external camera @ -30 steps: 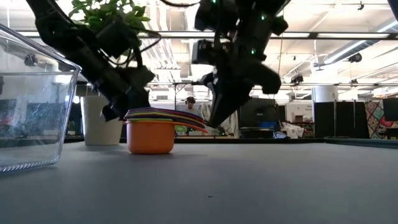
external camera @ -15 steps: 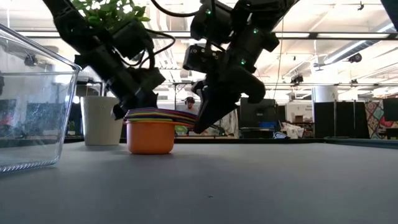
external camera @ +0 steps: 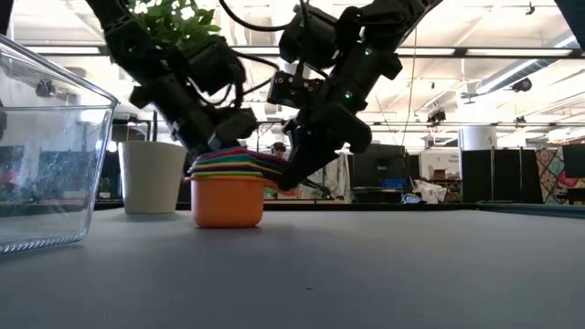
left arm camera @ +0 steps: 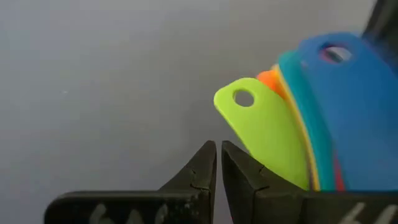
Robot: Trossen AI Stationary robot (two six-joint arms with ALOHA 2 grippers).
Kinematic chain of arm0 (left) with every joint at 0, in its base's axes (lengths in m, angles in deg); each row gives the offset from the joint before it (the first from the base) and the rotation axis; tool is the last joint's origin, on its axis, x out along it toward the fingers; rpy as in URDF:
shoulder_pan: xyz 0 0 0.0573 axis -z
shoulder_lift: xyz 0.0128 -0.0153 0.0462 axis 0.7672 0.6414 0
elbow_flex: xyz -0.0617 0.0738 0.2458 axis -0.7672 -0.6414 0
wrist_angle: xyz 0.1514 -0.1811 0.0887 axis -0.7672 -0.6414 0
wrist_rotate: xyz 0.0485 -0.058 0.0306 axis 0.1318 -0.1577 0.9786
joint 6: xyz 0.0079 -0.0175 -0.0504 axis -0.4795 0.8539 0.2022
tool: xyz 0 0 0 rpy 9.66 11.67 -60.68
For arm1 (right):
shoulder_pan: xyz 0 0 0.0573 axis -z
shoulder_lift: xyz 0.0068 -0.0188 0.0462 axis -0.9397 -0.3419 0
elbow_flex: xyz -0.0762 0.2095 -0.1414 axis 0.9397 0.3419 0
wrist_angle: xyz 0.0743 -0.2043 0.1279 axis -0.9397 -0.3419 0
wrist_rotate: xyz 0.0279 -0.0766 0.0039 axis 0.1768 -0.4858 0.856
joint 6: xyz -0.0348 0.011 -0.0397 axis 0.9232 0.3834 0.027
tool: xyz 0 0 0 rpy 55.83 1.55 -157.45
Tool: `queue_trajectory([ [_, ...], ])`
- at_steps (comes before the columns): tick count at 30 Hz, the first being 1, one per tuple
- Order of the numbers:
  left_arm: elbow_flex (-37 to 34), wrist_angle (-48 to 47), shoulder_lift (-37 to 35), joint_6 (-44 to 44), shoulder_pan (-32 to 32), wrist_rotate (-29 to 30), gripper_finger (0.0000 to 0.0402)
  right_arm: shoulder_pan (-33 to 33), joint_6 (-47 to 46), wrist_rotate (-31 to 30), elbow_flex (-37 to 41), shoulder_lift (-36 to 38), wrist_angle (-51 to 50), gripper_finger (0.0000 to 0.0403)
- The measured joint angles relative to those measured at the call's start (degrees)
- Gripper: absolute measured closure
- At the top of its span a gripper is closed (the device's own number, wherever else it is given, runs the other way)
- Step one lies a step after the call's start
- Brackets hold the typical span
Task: Nest measuring cups in basket
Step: Adjust the stacked measuring cups, then put the stacked measuring cups into the transparent bin
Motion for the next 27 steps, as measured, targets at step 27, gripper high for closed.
queue_trajectory([
  [27, -13.3, 3.3, -24.3, -1.1, 3.4, 5.5, 0.0394, 0.0, 8.6, 0.0, -0.5, 5.9, -7.5, 0.0365],
])
